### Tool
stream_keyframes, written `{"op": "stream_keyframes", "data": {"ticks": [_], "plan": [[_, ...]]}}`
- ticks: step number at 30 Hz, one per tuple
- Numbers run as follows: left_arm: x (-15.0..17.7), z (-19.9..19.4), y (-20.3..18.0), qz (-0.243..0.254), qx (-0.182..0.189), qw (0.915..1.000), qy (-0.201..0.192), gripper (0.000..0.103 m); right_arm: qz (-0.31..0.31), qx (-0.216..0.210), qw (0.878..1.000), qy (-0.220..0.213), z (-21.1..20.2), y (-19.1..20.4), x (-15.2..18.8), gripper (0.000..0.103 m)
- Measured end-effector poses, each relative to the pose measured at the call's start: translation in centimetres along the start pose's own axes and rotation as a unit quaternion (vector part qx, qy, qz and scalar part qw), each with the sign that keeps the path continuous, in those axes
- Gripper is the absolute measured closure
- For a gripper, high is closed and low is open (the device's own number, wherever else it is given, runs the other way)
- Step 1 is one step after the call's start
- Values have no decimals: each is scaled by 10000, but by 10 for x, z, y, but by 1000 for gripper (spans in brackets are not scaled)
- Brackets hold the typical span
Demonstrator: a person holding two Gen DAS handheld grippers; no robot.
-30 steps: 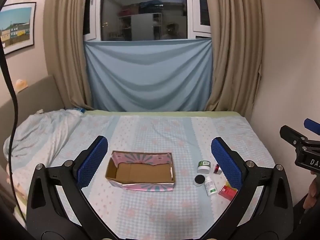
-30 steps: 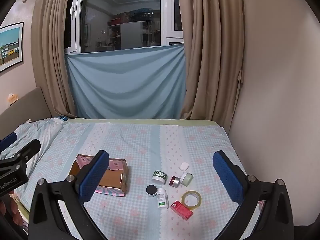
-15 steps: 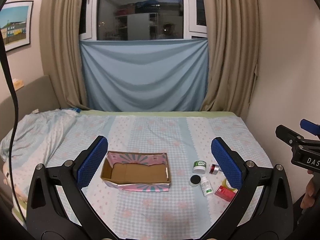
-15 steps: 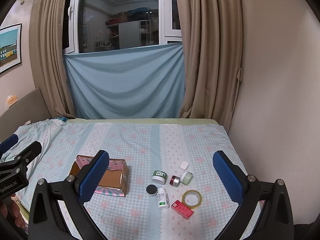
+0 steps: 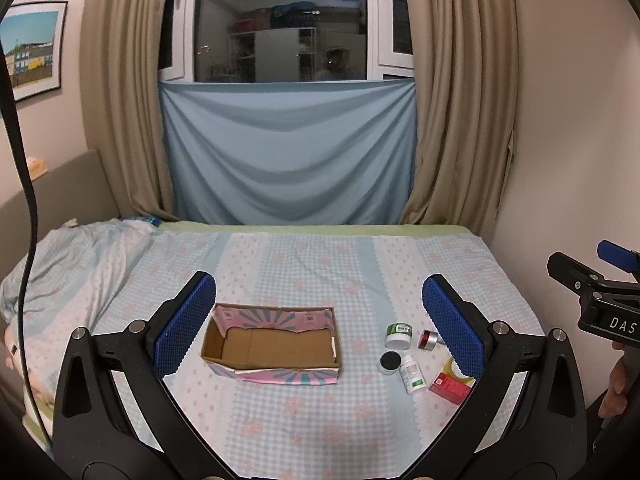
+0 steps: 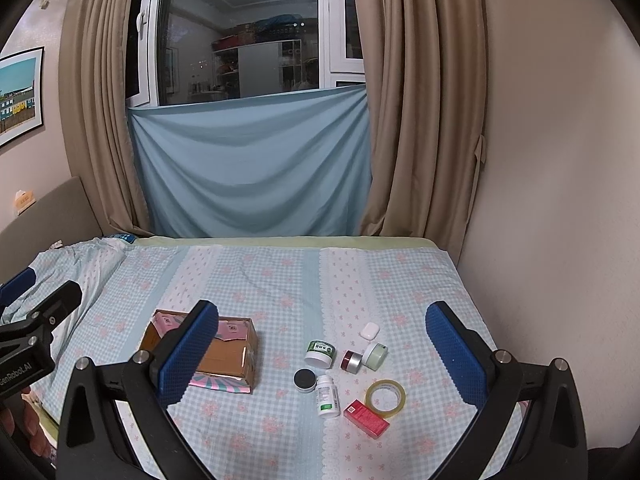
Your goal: Organize rigid objects
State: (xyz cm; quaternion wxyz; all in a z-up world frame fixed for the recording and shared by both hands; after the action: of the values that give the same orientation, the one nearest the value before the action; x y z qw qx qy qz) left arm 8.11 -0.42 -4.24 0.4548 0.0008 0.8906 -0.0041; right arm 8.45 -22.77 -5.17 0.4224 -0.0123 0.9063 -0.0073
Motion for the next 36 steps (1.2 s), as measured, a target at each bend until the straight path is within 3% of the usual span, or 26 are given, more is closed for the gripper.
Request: {"op": "stream_keyframes", "data": {"ticks": [36], "plan": [[0, -2, -5, 30, 115, 9999, -69, 1, 65, -31, 10000, -43, 0, 2, 0, 0]]}}
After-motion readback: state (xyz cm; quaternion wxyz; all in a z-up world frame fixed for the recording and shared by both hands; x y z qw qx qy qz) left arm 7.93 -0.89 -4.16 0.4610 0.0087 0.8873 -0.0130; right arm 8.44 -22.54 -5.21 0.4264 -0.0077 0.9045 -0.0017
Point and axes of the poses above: each gripper's, at about its wrist camera, not at the fingertips, and z roughly the way its jaws point, y to its left, x to its underside, the point moved 9 cm from there along z, roughly the way its jaws point, and after that the axes turned 8 degrees about y, right-handed, at the moved point
